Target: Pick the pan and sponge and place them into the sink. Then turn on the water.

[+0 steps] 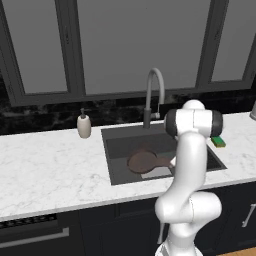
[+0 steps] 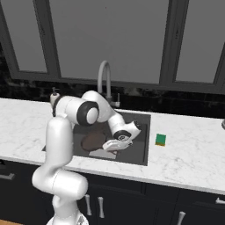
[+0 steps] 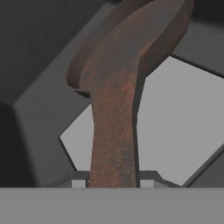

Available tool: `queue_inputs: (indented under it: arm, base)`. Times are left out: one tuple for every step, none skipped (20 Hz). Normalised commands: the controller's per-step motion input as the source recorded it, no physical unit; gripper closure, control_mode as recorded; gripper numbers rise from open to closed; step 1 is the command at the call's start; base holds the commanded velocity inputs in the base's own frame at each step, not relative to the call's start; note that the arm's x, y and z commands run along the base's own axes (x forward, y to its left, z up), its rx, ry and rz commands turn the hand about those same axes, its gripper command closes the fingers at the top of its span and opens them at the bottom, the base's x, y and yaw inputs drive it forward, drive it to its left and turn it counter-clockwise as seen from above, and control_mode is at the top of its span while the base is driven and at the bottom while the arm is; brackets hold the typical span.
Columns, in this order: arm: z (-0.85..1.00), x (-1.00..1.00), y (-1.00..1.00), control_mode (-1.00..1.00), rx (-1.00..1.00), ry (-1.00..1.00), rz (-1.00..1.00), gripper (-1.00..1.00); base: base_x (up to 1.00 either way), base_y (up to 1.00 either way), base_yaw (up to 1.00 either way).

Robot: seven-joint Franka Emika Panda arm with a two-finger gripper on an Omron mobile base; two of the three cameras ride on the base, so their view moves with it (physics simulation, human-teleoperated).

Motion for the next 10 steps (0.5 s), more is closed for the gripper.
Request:
queue_inputs:
  arm:
    - [-0.34, 0.39, 0.0, -1.0, 0.0, 0.0, 0.0, 1.0]
    - [-0.35, 0.36, 0.0, -1.0, 0.0, 0.0, 0.0, 1.0]
    - [-0.31, 0.39, 0.0, -1.0, 0.0, 0.0, 0.0, 1.0]
    - [-0.29, 0.41, 0.0, -1.0, 0.0, 0.0, 0.0, 1.0]
    - [-0.27, 0.41, 0.0, -1.0, 0.0, 0.0, 0.0, 1.0]
    - [-0.26, 0.37, 0.0, -1.0, 0.0, 0.0, 0.0, 1.0]
    - [-0.27, 0.37, 0.0, -1.0, 0.0, 0.0, 0.0, 1.0]
    - [-0.26, 0.37, 0.0, -1.0, 0.0, 0.0, 0.0, 1.0]
    - [-0.25, 0.37, 0.0, -1.0, 0.0, 0.0, 0.0, 1.0]
    - [-0.24, 0.37, 0.0, -1.0, 0.0, 0.0, 0.0, 1.0]
  base:
    - [0.0, 0.0, 0.0]
    - [0.0, 0.0, 0.0]
    - [0.0, 0.0, 0.0]
    - [0.0, 0.0, 0.0]
    - [0.0, 0.0, 0.0]
    - [0.0, 0.0, 0.0]
    - [0.0, 0.0, 0.0]
    - [0.0, 0.0, 0.0]
    - [0.0, 0.0, 0.0]
    - [0.0, 0.0, 0.0]
